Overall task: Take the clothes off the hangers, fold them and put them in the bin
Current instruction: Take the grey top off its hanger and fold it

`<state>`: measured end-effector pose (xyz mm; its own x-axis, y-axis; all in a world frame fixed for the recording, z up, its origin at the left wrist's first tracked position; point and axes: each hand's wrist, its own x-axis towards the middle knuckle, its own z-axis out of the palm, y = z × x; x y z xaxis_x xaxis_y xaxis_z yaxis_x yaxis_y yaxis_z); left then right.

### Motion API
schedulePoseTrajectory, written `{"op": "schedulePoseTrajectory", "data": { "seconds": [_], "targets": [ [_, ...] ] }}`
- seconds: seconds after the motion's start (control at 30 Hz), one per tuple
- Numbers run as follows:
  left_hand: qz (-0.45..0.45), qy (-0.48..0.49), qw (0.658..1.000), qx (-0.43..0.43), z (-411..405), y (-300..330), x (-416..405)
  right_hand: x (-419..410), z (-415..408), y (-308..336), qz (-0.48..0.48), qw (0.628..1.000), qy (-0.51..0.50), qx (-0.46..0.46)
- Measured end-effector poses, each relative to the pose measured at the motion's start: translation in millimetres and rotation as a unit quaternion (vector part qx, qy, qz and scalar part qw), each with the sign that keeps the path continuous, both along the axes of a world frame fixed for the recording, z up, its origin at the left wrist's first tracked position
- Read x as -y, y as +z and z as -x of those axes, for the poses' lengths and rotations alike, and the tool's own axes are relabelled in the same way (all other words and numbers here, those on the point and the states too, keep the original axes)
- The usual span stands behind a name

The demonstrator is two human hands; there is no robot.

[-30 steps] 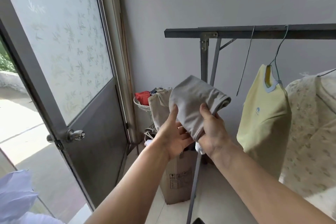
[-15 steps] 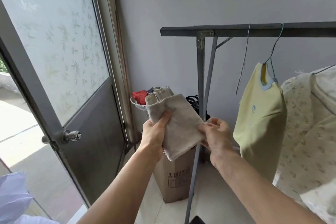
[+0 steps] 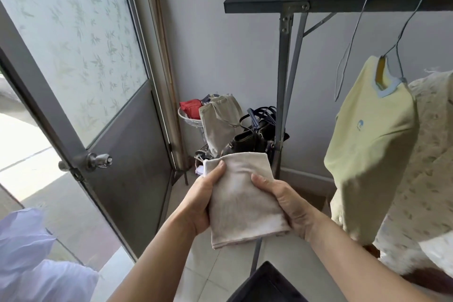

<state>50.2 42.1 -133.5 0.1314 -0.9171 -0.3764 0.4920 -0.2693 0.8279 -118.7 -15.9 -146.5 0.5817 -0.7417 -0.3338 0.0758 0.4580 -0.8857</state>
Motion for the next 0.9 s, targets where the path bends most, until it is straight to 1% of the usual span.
{"op": "schedulePoseTrajectory", "data": {
  "seconds": [0.1, 0.17, 0.27, 0.37, 0.47, 0.57, 0.6, 0.7, 0.8, 0.9],
  "targets": [
    [0.008, 0.057, 0.996, 0.065, -9, -22, -3, -5, -12, -20, 0.01, 0.998, -0.016, -0.052],
    [0.004, 0.074, 0.992, 0.099, -15, -37, -6, -7, -22, -31, 0.028, 0.996, -0.032, -0.074],
    [-0.027, 0.057, 0.992, 0.109, -19, -58, -14, -10, -38, -50, 0.037, 0.992, -0.105, -0.059],
    [-0.039, 0.045, 0.986, 0.153, -21, -77, -20, -12, -53, -67, 0.015, 0.985, -0.167, -0.036],
    [-0.023, 0.097, 0.974, 0.205, -26, -91, -18, -12, -64, -79, -0.011, 0.985, -0.169, -0.022],
    [-0.007, 0.144, 0.952, 0.269, -28, -108, -15, -9, -76, -92, 0.023, 0.984, -0.172, -0.047],
    [-0.006, 0.151, 0.951, 0.27, -29, -113, -14, -6, -79, -97, 0.037, 0.982, -0.179, -0.056],
    [-0.021, 0.162, 0.961, 0.223, -34, -136, -10, 5, -85, -114, 0.059, 0.98, -0.177, -0.069],
    [-0.04, 0.156, 0.97, 0.184, -39, -171, -6, 18, -85, -144, 0.044, 0.983, -0.153, -0.091],
    [-0.064, 0.154, 0.974, 0.151, -38, -217, -5, 30, -83, -187, 0.021, 0.985, -0.119, -0.119]
  ]
}}
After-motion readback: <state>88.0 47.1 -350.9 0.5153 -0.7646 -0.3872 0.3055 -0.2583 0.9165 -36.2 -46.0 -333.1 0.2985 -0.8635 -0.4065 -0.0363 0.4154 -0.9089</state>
